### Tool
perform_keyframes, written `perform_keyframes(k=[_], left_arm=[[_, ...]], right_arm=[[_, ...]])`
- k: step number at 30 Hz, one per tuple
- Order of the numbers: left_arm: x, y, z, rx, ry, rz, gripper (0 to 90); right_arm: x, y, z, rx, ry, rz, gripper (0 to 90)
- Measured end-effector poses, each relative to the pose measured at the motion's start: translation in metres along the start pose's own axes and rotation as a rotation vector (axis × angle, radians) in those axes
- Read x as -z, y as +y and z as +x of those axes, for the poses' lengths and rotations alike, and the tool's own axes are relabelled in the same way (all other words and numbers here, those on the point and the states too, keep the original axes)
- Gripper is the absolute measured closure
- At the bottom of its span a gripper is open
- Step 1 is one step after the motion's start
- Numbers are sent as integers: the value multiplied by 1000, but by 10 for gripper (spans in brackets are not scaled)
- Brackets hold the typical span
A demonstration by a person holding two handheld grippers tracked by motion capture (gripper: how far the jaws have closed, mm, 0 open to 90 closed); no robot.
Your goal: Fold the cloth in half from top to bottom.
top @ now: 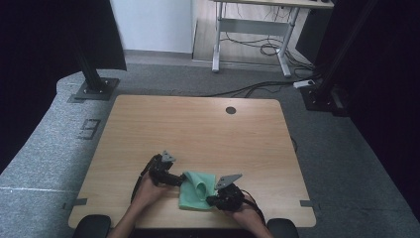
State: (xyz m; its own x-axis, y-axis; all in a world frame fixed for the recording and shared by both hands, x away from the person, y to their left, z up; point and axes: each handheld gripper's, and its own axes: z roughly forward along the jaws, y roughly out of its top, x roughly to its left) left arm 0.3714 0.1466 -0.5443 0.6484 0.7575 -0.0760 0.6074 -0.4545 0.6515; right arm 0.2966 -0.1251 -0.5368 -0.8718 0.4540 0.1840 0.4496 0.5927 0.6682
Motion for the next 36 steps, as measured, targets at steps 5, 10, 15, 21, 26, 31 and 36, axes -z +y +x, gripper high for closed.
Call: perform_keyframes(k=[5, 10, 15, 21, 26, 31, 36], left_arm=[[15, 4, -1, -26, -28, -15, 26], [26, 18, -4, -28, -40, -68, 27], [27, 44, -10, -49, -34, -105, 31], [9, 73, -26, -112, -67, -83, 33], [2, 63, -35, -167, -118, -17, 34], [10, 44, -31, -149, -148, -10, 38], [17, 30, -35, -181, -150, 15, 43]], right_arm=[[0, -2, -2, -14, 12, -15, 847], [0, -3, -2, -19, 16, -24, 844], [0, -4, -2, -23, 11, -29, 842], [0, -4, -1, -28, 11, -31, 834], [0, -4, 1, -18, 8, -32, 819], [2, -4, 1, -17, 14, -33, 785], [8, -5, 2, -25, 16, -38, 735]])
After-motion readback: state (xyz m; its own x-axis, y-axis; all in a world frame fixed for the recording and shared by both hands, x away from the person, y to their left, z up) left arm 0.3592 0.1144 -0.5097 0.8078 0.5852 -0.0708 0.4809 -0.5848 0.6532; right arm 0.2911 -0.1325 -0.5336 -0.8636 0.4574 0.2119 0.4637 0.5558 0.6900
